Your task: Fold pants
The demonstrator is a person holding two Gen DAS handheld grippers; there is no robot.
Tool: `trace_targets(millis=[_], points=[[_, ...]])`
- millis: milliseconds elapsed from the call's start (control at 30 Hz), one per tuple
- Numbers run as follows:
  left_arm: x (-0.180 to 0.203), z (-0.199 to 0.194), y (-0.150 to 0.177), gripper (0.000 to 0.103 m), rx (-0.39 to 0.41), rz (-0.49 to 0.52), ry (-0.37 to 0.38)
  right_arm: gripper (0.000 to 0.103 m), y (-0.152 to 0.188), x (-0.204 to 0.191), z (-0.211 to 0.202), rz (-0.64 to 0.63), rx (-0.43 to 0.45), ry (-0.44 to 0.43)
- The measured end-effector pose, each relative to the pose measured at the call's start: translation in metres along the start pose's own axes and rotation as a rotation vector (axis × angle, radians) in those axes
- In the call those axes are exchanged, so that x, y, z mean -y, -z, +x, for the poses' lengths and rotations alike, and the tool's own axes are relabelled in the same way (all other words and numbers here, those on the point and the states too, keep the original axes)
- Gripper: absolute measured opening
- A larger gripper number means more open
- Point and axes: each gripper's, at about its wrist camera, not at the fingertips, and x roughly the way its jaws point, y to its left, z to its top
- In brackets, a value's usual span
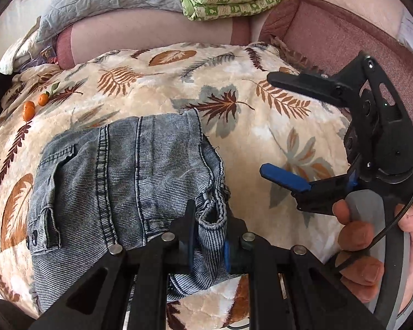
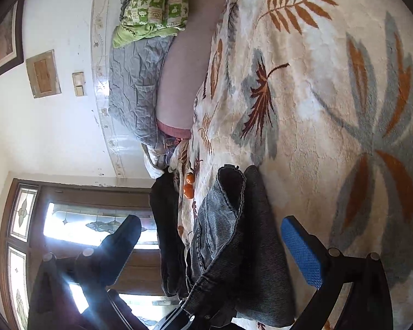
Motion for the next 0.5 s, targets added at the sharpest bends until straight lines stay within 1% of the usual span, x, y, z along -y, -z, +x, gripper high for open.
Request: trace_targets(millis=[100,233,367,400,433,467,500], points=[[0.004,0.023,0.012,0.016,-0.046,0.026,-0.020,0.103,0.000,0.002,-0.001,0.005,0.005,0.006],[0.003,0.026,0.015,0.016,-0.036,0.018,-0.002,0.102,-0.001,0.004,-0.004,0.013,0.016,0.008],[-0.001,0.026,0.015,0.017,-0.036,0.015,0.038,0.103,-0.002,0.004,-0.005,0.010,0.020,0.009],[-0.004,0.025,0.015,0.026,-0.032,0.004,0.064,0.103,-0.002,0.003,-0.005,0.004,0.020,0.009],[-0.006,0.023,0.015,0.043,-0.029,-0.011,0.112,0.102,-0.001,0.002,-0.005,-0.002,0.020,0.010],[-0.006,0.020,0.014,0.054,-0.028,-0.023,0.164,0.103,-0.001,0.002,-0.005,-0.006,0.020,0.012],[-0.005,0.016,0.013,0.070,-0.034,-0.028,0.208,0.103,0.000,0.002,-0.005,-0.006,0.020,0.015]])
